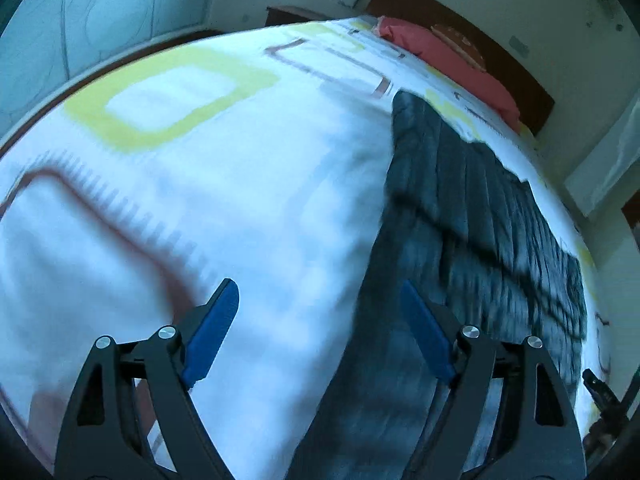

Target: Fold large clothes

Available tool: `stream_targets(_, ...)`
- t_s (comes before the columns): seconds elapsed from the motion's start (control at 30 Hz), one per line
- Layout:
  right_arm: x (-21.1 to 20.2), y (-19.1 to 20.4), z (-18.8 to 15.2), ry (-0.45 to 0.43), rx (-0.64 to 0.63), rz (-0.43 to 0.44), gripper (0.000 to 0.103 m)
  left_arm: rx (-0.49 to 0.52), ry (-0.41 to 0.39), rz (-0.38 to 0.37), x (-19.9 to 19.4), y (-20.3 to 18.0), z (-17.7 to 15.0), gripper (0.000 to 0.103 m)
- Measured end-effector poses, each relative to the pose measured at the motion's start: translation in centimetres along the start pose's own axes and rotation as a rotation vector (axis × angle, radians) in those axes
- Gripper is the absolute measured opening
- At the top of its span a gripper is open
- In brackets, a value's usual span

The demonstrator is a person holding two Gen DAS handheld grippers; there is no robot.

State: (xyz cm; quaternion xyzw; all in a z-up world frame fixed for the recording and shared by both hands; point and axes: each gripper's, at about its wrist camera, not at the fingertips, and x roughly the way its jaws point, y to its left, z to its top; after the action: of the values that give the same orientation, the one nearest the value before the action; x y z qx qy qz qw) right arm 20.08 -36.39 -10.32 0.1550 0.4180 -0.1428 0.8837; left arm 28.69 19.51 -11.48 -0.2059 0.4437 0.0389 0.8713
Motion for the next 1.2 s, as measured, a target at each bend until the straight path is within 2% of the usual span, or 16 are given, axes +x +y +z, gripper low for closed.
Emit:
stream_targets(0.2,-3.7,-4.2,-7.5,0.066,0.096,0.03,0.058,-0.175,0.08,-0.117,-3.7,5.0,-7.1,0.082)
stream_targets(0.3,-5.2,-5.4,-10.7,0.081,0.126,0.044,0.058,-0.167,0.064,-0.132,-5.9,5.4,-9.7,0.083)
stream_targets(0.47,-7.1,-6.2,-14.1,0.066,0.189,0.126,0.058,-0.236,0.095,-0.222,-7.8,6.0,-12.7,0.083)
stream_targets(0.57,-7.7,-5.7,-15.2,0.072,0.196,0.181,0.062,-0.287,0.114,-0.292,-8.5,6.4,-14.1,0.083)
stream_targets(0.67,-8.5,-4.8,-16.3,0.077,0.198,0.251,0.064,-0.343,0.165,-0.387,-8.4,6.6,-16.0,0.082)
stream_targets(0.7,-8.7,-4.6,-16.6,0.08,0.204,0.275,0.064,-0.336,0.159,-0.398,-8.6,6.4,-16.3,0.082)
stream_targets(0.77,-8.8,-4.3,-17.1,0.093,0.225,0.339,0.064,-0.307,0.148,-0.394,-8.7,5.9,-16.5,0.082)
stream_targets(0.87,-8.8,-4.1,-17.7,0.096,0.255,0.406,0.062,-0.339,0.136,-0.422,-8.6,5.8,-16.7,0.082)
stream_targets(0.93,-8.6,-4.2,-17.8,0.094,0.274,0.43,0.061,-0.328,0.131,-0.44,-8.5,5.5,-16.7,0.078)
stream_targets(1.1,-7.7,-4.6,-17.4,0.087,0.292,0.458,0.055,-0.301,0.102,-0.42,-8.2,5.4,-16.6,0.069)
stream_targets(1.2,-7.4,-5.4,-17.6,0.081,0.339,0.491,0.054,-0.341,0.083,-0.431,-8.0,6.4,-16.6,0.064)
